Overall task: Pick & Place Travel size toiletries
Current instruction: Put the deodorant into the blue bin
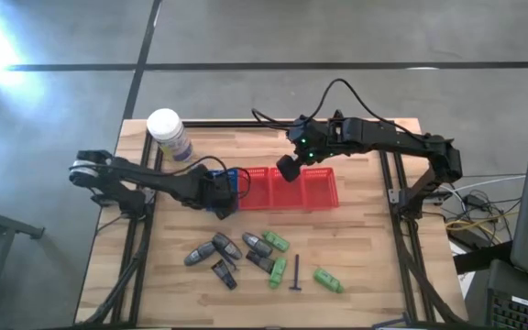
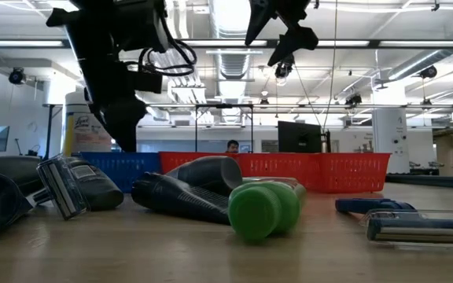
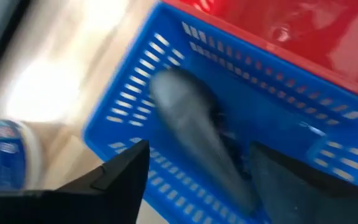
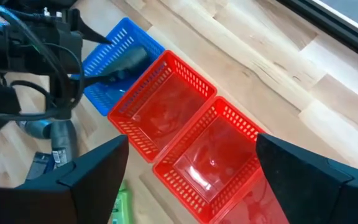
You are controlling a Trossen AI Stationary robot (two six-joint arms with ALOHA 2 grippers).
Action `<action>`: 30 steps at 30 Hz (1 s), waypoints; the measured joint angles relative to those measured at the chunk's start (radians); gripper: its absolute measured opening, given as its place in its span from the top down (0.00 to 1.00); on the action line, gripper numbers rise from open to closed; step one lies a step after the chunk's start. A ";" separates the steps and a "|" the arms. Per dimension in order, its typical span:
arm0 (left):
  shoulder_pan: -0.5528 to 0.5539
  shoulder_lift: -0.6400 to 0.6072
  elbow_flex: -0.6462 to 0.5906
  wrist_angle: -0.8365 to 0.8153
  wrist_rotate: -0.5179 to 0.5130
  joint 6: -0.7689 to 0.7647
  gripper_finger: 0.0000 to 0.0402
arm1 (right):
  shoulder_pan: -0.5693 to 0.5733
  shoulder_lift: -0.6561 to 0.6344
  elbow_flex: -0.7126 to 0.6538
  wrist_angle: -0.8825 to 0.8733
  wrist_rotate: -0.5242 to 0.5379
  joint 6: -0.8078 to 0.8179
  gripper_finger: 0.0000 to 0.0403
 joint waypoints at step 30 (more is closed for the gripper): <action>-0.527 -0.162 -0.272 0.282 0.410 -0.400 0.28 | 0.002 0.002 -0.044 0.004 -0.025 0.016 0.12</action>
